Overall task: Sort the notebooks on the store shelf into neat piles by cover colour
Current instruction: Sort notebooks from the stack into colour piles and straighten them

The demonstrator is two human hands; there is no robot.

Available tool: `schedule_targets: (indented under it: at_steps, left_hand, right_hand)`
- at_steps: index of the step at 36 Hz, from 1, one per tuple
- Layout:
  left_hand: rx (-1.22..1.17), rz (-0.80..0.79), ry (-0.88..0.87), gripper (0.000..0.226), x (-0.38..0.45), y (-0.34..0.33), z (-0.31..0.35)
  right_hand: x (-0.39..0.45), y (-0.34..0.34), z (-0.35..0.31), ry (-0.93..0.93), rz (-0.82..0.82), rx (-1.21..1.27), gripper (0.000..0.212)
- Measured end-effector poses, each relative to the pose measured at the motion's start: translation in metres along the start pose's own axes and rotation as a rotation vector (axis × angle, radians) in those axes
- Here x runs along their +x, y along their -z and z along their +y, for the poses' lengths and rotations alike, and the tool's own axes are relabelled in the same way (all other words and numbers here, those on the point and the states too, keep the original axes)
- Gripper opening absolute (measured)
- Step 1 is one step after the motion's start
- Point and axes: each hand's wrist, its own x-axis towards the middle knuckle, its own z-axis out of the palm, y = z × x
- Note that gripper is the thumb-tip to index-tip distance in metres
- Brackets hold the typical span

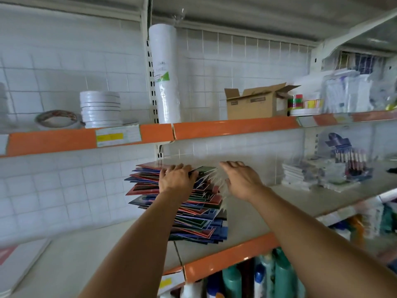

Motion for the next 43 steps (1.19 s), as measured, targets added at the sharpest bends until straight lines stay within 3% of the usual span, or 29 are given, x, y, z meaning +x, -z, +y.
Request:
schedule_targets:
  at_steps: [7, 11, 14, 20, 28, 37, 40, 43]
  left_hand:
    - [-0.011, 0.065, 0.066, 0.032, -0.004, 0.008, 0.009]
    - [0.025, 0.008, 0.104, 0.024, -0.005, 0.018, 0.006]
    - [0.079, -0.035, 0.081, 0.028, -0.008, 0.022, 0.000]
    - [0.155, 0.013, 0.092, 0.058, -0.011, 0.026, -0.001]
    - [0.300, 0.021, 0.068, 0.048, -0.012, 0.026, -0.004]
    - [0.140, -0.017, 0.036, 0.046, -0.015, 0.033, -0.015]
    - [0.154, 0.014, 0.048, 0.042, -0.019, 0.032, -0.015]
    - [0.204, 0.052, 0.070, 0.032, -0.023, 0.032, -0.011]
  right_hand:
    - [0.020, -0.011, 0.007, 0.090, 0.007, 0.026, 0.075]
    - [0.024, -0.013, 0.003, 0.119, 0.018, 0.036, 0.071]
    - [0.027, -0.012, 0.000, 0.118, 0.042, 0.025, 0.063]
    - [0.034, -0.015, -0.003, 0.133, 0.106, -0.012, 0.052]
    - [0.038, -0.017, -0.007, 0.163, 0.109, -0.078, 0.040]
    - [0.033, -0.008, -0.014, 0.218, 0.138, 0.065, 0.029]
    - [0.028, -0.003, -0.016, 0.202, 0.105, 0.121, 0.037]
    - [0.024, -0.002, -0.019, 0.253, 0.026, 0.123, 0.063]
